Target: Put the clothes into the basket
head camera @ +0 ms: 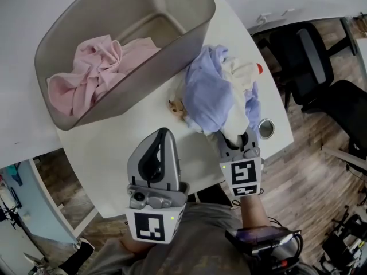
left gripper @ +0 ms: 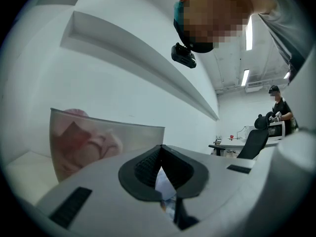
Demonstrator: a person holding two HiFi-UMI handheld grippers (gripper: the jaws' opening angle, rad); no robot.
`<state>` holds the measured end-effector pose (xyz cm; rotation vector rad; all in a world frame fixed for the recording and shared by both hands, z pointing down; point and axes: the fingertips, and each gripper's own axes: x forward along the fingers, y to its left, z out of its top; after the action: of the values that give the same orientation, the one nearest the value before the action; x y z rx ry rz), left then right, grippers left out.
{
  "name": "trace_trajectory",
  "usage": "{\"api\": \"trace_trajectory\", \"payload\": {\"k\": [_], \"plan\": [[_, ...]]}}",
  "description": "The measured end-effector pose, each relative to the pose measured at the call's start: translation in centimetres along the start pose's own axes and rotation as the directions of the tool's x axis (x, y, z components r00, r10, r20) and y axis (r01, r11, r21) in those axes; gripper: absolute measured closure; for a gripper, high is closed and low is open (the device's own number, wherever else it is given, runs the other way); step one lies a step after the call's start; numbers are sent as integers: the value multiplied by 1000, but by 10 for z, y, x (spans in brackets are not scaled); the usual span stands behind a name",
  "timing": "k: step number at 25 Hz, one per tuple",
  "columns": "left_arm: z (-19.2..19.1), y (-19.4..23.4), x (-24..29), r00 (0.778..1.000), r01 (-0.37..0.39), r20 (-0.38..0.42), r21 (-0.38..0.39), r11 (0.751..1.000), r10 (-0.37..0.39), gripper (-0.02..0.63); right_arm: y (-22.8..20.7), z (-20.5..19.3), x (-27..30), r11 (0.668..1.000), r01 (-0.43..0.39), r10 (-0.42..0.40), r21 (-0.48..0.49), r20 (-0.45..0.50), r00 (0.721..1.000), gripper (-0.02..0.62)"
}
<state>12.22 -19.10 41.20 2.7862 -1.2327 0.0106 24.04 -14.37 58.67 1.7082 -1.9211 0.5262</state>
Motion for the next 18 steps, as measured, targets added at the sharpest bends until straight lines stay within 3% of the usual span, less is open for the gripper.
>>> {"api": "trace_trajectory", "payload": {"k": [6, 11, 18], "plan": [[23, -2, -14, 999, -35, 30, 53, 998, 33, 598, -8, 50, -30, 996, 77, -70, -35, 170, 983, 485], [57, -13, -29, 995, -52, 87, 103, 993, 43, 598, -15, 107, -69, 977, 165, -115, -136, 313, 943, 488], [105, -28, -59, 984, -89, 166, 168, 982, 61, 598, -7, 173, -135, 962, 210, -112, -173, 451, 885, 488]]}}
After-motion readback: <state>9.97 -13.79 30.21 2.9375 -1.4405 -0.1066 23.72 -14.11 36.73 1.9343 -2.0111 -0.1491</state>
